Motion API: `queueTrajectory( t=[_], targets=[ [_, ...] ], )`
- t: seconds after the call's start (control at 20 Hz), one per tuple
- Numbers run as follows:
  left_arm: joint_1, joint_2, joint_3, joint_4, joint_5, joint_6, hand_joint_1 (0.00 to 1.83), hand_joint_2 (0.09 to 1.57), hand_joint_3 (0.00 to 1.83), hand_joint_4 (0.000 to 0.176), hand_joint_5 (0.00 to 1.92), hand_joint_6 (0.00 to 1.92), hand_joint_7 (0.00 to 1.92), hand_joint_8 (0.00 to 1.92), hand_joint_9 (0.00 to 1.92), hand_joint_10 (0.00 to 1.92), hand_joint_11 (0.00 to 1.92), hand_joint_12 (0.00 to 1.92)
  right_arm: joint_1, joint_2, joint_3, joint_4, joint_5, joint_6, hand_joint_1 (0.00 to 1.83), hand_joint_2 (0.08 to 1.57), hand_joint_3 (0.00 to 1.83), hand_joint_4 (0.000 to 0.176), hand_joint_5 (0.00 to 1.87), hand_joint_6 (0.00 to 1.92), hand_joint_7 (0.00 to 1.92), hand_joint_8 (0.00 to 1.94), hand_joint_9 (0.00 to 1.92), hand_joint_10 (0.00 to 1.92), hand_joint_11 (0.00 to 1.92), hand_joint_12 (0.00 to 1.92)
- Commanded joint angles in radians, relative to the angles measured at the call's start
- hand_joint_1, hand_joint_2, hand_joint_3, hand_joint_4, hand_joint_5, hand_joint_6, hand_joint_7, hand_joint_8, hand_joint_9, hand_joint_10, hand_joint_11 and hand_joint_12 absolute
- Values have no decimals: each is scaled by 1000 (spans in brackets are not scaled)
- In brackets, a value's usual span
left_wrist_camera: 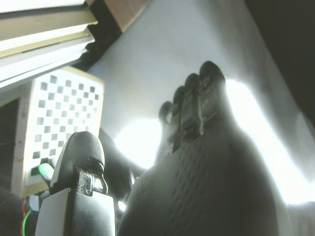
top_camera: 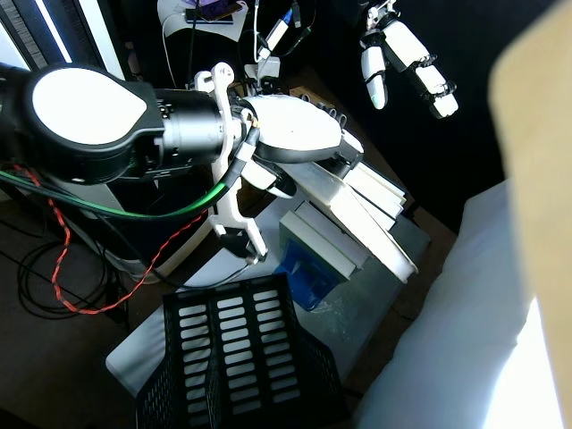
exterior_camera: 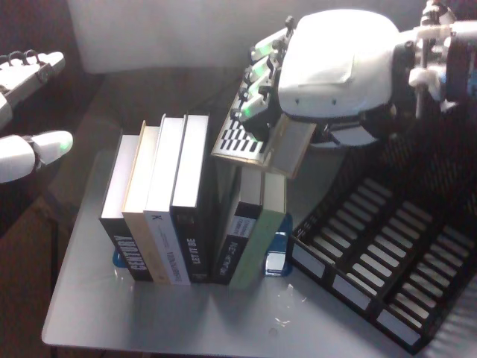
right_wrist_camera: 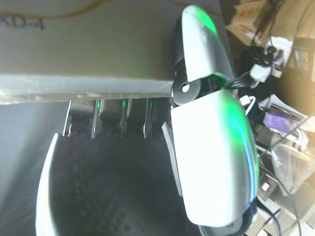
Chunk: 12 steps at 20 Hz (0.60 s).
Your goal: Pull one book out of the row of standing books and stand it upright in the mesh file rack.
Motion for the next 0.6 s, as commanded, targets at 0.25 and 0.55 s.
queueTrajectory(
  t=[0.25,0.55],
  targets=[
    [-14,2,7,-15,-111,-5,453,1343,0,28,22,7,0,0,0,0,0,0,127,74,-8,-98,-5,98,1330,1252,0,0,679,1361,738,1407,662,1629,493,1899],
    [-14,2,4,-15,-111,-6,479,1346,0,28,27,8,0,0,0,0,0,0,228,112,-18,-155,-25,111,1343,1223,0,0,773,1215,818,1359,646,1579,371,1916]
  ],
)
